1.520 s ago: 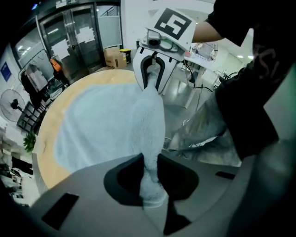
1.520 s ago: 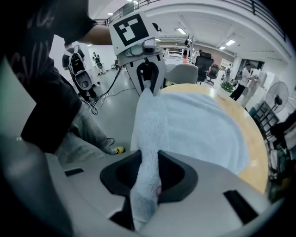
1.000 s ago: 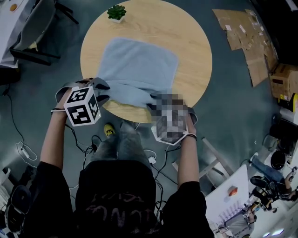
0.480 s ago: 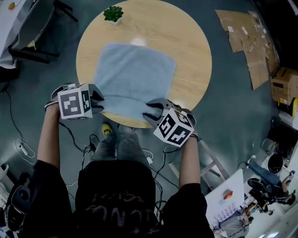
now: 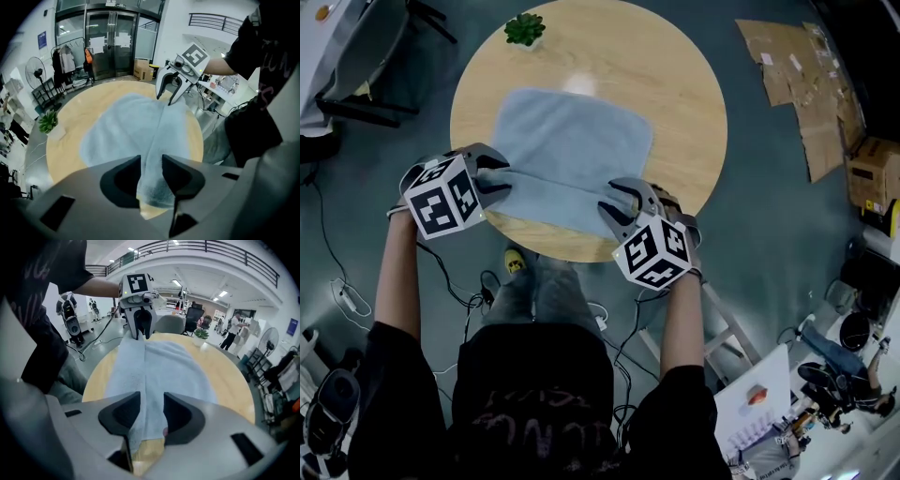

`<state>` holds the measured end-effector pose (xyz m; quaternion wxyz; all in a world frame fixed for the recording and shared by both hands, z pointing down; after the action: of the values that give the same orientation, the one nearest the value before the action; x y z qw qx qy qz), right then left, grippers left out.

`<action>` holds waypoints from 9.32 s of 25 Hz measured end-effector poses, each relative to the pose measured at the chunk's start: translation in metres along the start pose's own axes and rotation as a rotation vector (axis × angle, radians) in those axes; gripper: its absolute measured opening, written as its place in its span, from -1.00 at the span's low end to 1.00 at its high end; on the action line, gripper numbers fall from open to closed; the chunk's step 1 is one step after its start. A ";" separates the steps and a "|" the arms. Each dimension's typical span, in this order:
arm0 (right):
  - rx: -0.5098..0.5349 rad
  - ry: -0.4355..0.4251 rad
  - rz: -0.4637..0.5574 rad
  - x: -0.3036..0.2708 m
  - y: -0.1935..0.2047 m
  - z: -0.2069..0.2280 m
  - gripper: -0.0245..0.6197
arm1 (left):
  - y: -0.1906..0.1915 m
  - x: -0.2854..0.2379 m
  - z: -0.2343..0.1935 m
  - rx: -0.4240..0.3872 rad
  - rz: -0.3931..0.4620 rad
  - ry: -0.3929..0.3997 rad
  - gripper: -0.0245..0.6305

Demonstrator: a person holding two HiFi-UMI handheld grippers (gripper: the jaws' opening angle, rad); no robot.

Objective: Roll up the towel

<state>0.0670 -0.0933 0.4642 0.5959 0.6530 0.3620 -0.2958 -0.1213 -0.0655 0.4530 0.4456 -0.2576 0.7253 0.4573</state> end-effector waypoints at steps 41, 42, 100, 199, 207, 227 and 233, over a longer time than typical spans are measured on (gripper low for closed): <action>-0.029 -0.158 -0.046 -0.004 -0.009 -0.110 -0.58 | 0.030 -0.016 0.089 -0.173 -0.149 0.060 -0.60; -0.016 -0.131 -0.043 -0.003 -0.010 -0.103 -0.56 | 0.027 -0.014 0.084 -0.165 -0.138 0.043 -0.58; 0.156 0.128 -0.157 -0.018 0.014 -0.050 -0.28 | -0.009 -0.029 0.025 -0.298 -0.212 -0.228 -0.56; -0.495 0.844 0.502 0.227 -0.113 -0.132 -0.91 | 0.009 0.223 0.166 0.322 0.811 -0.769 -0.89; -0.499 0.880 0.575 0.244 -0.143 -0.147 -0.91 | 0.027 0.264 0.187 0.319 0.869 -0.823 -0.89; -0.532 0.970 0.623 0.294 -0.138 -0.147 -0.91 | 0.032 0.330 0.196 0.312 0.966 -0.952 -0.89; -0.546 0.990 0.635 0.296 -0.136 -0.147 -0.91 | 0.035 0.329 0.192 0.310 0.962 -0.955 -0.89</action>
<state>0.1147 0.0920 0.1629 0.5617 0.6123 0.4452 0.3337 -0.2243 0.1332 0.1427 0.4955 0.3882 0.5403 0.5584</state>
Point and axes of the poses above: the fingertips, and each gripper's own axes: x backward along the fingers, z to its right, y out of its underside, the point moved 3 cm from there along x, backward along the fingers, and after that the axes turned 3 degrees about y, right-handed, at the moved point
